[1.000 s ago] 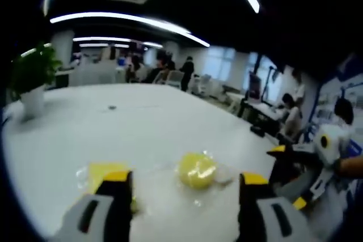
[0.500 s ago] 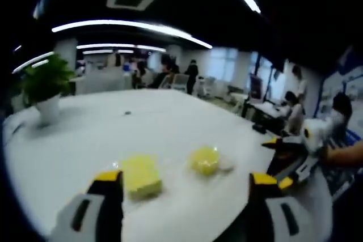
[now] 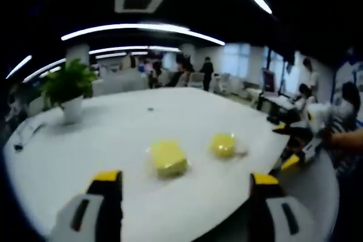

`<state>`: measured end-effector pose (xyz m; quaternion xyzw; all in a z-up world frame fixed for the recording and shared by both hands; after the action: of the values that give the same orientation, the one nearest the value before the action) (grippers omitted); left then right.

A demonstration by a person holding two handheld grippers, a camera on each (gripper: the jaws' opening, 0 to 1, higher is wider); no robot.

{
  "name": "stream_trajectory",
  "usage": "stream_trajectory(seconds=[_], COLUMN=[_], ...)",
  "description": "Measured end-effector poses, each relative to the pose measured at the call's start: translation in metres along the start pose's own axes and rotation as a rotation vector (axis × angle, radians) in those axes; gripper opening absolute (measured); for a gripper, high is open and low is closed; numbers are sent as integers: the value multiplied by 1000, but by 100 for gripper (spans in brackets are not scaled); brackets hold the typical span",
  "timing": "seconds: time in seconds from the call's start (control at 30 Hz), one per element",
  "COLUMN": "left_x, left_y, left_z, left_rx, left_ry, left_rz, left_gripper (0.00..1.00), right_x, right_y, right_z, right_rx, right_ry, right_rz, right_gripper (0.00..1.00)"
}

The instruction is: Compare the silicone blocks by pressing each to a similar depth, holding the contact briefly, and releasing to observe deformation and rebound differences across the visible hardness samples.

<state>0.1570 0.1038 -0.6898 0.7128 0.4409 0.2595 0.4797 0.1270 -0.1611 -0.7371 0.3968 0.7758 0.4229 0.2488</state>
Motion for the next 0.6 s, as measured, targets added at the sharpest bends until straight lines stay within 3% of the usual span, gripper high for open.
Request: stream_trajectory(seconds=[0.1, 0.2, 0.37, 0.6], left_x=[5, 10, 4, 6], left_y=[-12, -20, -25, -35], left_z=[-2, -3, -6, -5], left_rx=[15, 8, -9, 6], left_ry=[24, 58, 24, 37], left_rz=[2, 77, -13, -16], left_gripper=[98, 98, 99, 100], right_x=[1, 0, 0, 0], right_y=[-1, -1, -2, -3], right_z=[0, 0, 0, -1], right_rx=[5, 6, 12, 13], right_ry=[3, 3, -2, -5], right_rz=[4, 4, 8, 11], right_gripper=[96, 96, 96, 96])
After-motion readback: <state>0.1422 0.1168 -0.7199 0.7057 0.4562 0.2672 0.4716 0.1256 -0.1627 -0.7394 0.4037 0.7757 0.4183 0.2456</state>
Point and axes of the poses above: the point that each gripper's makers call its tool centre point, and the gripper's own axes: z roughly forward along the fingers, x roughly to its left, y roughly out of its top, the point moved 1 cm from there along -z, roughly backward along the fingers, and after that the axes turned 4 degrees about y, right-handed, at the moved point
